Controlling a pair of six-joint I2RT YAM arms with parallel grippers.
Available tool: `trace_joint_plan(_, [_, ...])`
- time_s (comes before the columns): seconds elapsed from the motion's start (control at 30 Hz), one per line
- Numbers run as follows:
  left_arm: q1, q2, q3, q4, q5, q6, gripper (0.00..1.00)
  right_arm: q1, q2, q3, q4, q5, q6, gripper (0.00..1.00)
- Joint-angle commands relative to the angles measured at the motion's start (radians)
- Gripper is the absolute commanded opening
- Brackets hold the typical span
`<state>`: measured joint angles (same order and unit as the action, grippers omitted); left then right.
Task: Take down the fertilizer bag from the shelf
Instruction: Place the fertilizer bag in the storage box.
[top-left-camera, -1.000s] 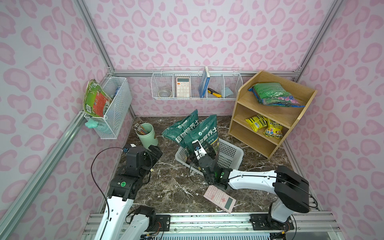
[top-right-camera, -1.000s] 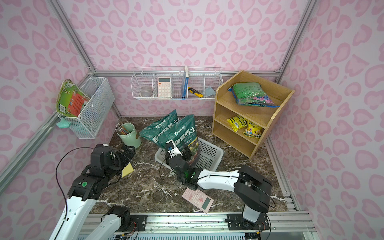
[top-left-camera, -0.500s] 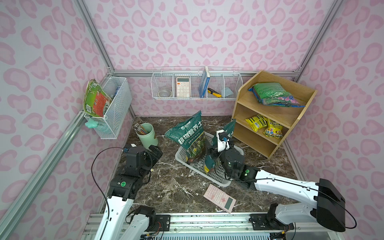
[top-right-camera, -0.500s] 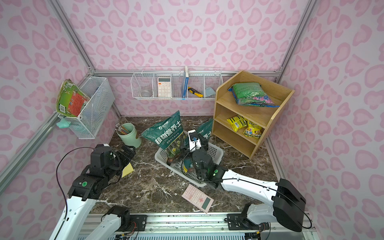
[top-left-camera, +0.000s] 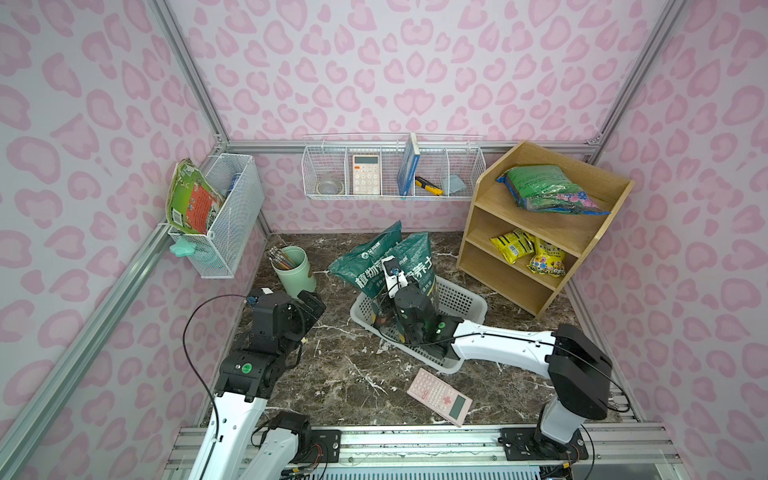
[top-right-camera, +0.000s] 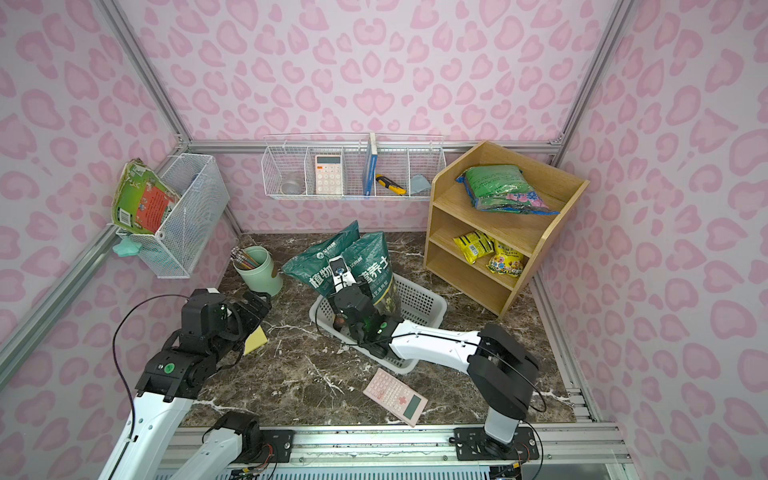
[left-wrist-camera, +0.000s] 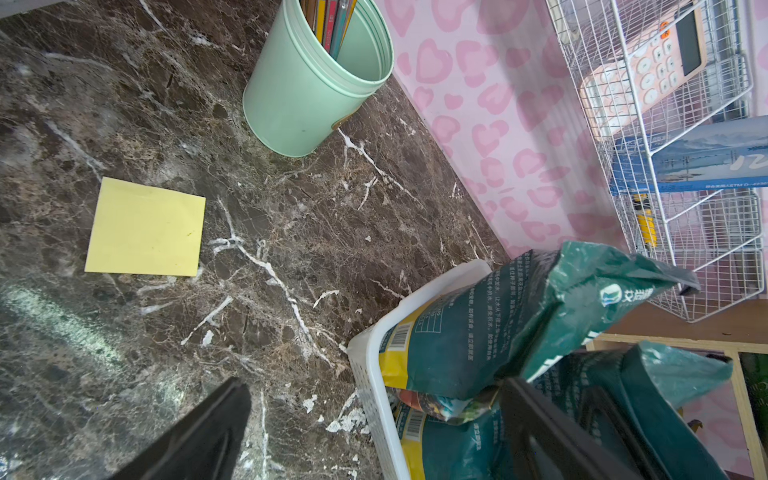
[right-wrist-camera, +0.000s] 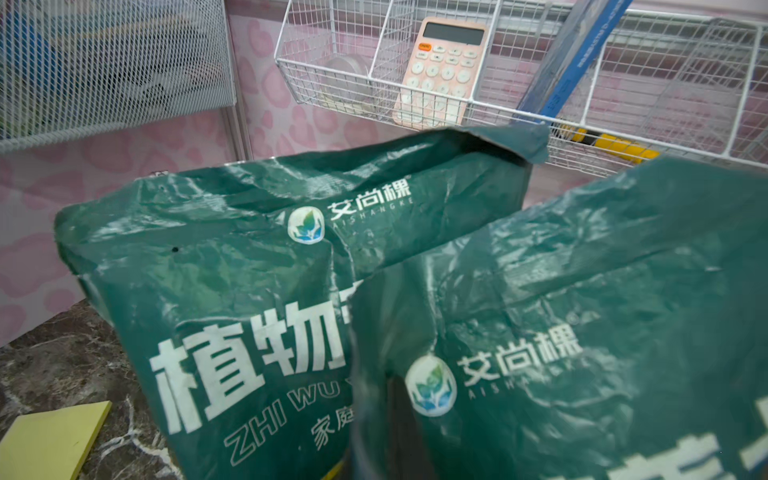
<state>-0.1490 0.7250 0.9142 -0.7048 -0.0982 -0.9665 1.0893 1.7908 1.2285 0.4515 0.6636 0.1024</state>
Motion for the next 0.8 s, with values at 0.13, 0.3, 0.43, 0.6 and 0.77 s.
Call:
trace_joint_plan(0.13, [0.001,0.005,-0.001,0.004,0.002,-0.003,0.99,-0.005,0.192,0.093,-0.027,0.007,-0.015,0.00])
trace_joint_plan(0.3, [0.001,0.014,0.005,-0.002,0.011,-0.005,0.99,-0.007,0.253,0.162,-0.039,-0.029,-0.012,0.00])
trace_joint_plan(0.43, [0.001,0.014,0.003,0.004,0.007,-0.006,0.99,-0.014,0.289,0.236,-0.086,-0.047,-0.002,0.00])
trace_joint_plan(0.6, [0.002,0.011,0.004,0.001,0.012,-0.005,0.99,-0.038,0.303,0.321,-0.116,-0.077,0.029,0.00])
trace_joint_plan(0.77, [0.002,0.007,0.003,0.002,0.006,-0.008,0.99,-0.032,0.300,0.322,-0.128,-0.069,0.042,0.02])
